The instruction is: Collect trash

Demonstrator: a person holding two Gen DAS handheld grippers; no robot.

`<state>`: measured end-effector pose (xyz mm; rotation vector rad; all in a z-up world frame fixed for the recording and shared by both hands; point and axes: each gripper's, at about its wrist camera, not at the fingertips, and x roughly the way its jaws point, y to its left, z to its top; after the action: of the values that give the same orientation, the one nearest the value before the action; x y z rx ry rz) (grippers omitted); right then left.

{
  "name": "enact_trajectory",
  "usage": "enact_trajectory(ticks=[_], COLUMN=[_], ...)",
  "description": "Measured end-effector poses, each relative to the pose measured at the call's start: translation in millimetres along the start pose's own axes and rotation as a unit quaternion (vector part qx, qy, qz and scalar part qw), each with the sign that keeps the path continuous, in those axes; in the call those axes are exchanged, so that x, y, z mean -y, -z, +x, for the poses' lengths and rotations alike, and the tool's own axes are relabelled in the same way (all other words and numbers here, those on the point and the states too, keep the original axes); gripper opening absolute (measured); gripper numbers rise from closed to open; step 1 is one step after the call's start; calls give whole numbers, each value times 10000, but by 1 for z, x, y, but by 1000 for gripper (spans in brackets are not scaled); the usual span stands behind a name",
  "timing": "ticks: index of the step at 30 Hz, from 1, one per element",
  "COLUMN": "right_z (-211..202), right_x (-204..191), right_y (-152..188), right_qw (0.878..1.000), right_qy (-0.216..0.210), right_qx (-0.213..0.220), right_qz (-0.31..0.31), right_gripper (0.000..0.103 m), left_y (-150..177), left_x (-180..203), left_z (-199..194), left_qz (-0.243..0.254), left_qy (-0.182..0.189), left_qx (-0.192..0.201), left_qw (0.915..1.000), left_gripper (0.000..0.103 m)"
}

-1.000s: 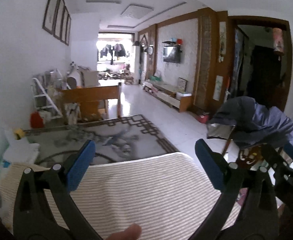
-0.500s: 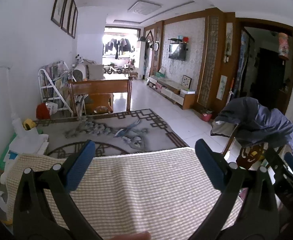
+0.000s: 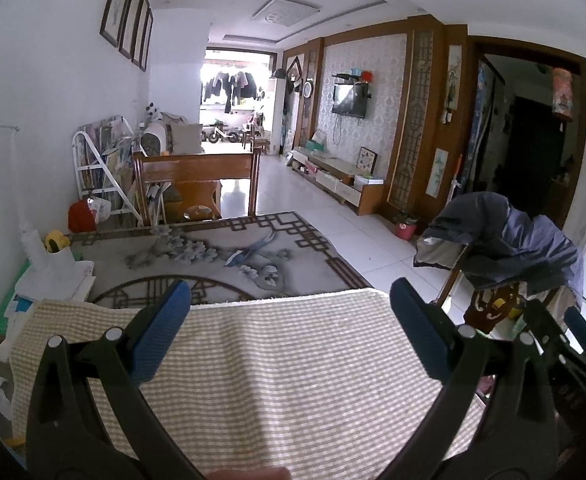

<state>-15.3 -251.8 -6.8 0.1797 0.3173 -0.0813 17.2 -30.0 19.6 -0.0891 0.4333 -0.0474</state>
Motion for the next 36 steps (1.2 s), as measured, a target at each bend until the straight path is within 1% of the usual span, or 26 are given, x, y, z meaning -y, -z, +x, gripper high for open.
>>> enact_trajectory(ticks=[6,12,22,27,31,34,36], right_z=[-3,-6,-5,-2,7,24,41], right_x=[-4,-3,0,3,2,1,0], right_y=[5,7,10,14,20,31,42], right_qw=[10000,9999,9998,9996,9986,9958,9923], right_qy=[-33,-9,0,-15,-61,-121,-180], right_qx=[-64,-108,-194,-283,-514,-881,-1190], right_qz=[-49,-70,-64,-69,-118,-205,-297], right_gripper=[96,96,96,96,96,96,96], left_y=[5,7,8,9,14,21,28], left_x=[-4,-7,-8,-8,-10,-12,-15], left_z=[-7,-9,-11,-8,1,6,12], left_qz=[2,-129,-101,-92,-205,-200,-184], left_qy=[-42,-48,-25,1,32,-56,-81], left_qx=[-37,-106,-125,-198,-484,-548,-694], left_qw=[10000,9998,9999,9998,9986,9983,9974], left_gripper=[98,98,98,98,98,98,98])
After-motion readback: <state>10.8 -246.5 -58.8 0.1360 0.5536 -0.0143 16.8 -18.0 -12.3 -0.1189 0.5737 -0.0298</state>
